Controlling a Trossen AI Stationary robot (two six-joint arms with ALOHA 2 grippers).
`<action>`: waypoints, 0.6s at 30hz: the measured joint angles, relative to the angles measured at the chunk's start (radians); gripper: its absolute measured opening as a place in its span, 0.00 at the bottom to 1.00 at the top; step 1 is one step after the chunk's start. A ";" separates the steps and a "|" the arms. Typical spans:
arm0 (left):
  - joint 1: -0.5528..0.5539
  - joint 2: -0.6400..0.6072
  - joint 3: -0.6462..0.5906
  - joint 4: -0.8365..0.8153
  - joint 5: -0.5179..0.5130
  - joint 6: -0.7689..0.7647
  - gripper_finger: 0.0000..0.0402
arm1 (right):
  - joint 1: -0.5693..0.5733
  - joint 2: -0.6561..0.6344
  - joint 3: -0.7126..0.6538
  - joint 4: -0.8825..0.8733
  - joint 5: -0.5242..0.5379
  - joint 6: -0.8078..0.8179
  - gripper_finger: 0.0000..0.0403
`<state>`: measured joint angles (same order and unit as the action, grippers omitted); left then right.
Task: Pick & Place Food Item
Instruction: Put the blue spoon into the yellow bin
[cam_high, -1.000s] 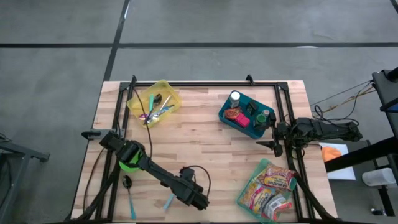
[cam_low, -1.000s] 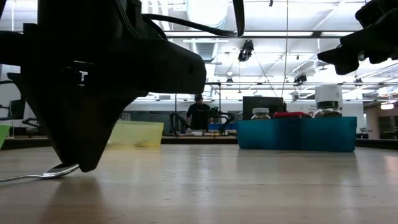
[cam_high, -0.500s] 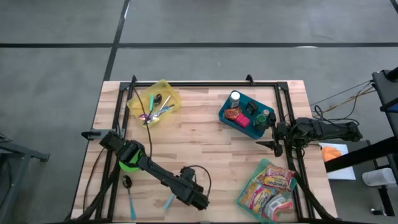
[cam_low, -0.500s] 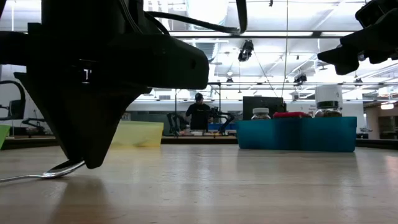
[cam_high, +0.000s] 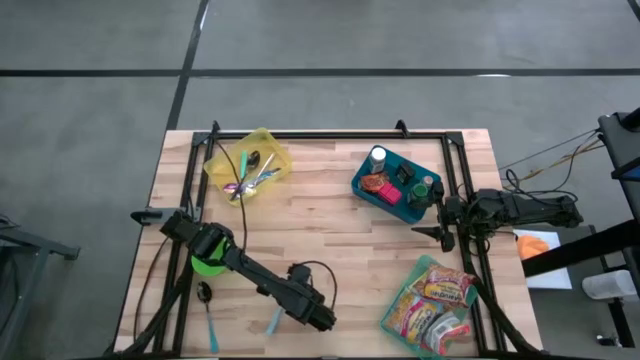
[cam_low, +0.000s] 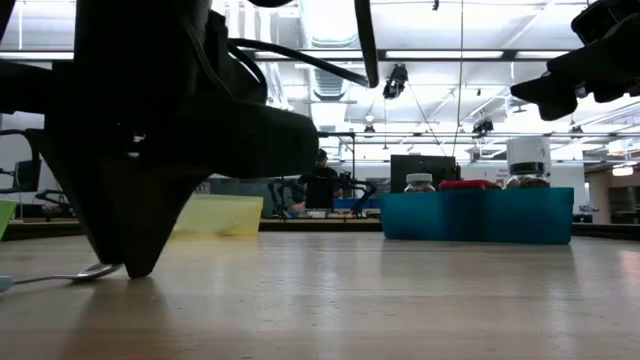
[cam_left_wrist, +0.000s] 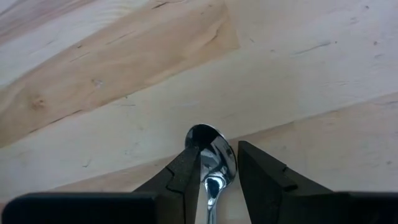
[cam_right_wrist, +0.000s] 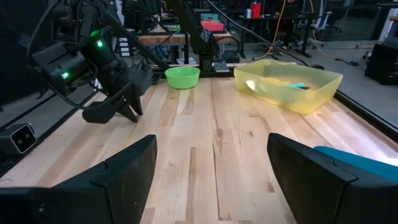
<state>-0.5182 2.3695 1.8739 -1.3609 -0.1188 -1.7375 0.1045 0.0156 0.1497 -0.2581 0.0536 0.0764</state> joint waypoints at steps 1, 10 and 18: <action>0.000 -0.001 -0.004 0.000 0.000 -0.005 0.26 | 0.000 0.000 0.000 0.000 0.000 -0.001 0.75; -0.002 -0.001 -0.007 -0.005 -0.001 -0.007 0.26 | 0.000 0.000 0.000 0.000 0.000 -0.001 0.75; -0.005 0.002 -0.009 -0.009 -0.004 -0.014 0.09 | 0.000 0.000 0.000 0.000 0.000 0.001 0.75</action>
<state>-0.5228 2.3711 1.8652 -1.3694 -0.1228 -1.7511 0.1046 0.0158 0.1497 -0.2581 0.0532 0.0772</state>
